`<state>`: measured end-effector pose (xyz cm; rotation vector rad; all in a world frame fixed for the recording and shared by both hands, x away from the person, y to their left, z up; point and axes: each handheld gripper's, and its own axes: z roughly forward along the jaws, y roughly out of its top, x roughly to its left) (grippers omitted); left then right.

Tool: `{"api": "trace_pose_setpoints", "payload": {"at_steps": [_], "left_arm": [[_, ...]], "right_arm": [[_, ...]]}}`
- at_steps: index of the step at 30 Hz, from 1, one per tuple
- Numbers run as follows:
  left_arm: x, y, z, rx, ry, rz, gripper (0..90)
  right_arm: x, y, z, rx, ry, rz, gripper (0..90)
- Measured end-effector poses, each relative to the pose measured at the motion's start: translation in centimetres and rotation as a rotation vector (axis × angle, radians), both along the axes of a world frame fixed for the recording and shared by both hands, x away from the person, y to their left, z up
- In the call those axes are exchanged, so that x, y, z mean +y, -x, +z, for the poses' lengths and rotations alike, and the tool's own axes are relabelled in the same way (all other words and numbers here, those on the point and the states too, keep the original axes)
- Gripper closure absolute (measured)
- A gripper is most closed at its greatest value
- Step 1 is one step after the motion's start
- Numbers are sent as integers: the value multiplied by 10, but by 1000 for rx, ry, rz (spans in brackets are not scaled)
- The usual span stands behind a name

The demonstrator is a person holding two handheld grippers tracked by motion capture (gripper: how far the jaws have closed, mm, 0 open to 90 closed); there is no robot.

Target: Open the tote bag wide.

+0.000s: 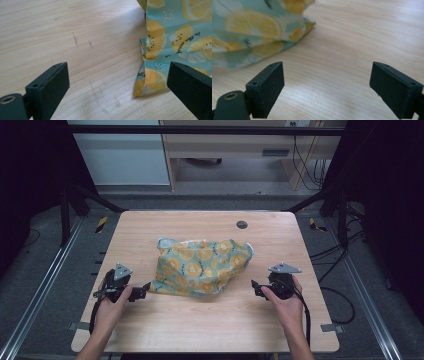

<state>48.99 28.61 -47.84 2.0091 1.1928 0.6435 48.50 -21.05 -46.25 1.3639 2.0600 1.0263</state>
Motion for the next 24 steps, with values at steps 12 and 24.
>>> {"api": "trace_pose_setpoints", "payload": {"at_steps": [12,24], "left_arm": [[1,2,2,-2,6,-2,51],[8,3,5,-6,28,19,56]], "right_arm": [[29,-9,64,-43,-15,120,108],[66,-28,103,-68,49,192,83]]}}
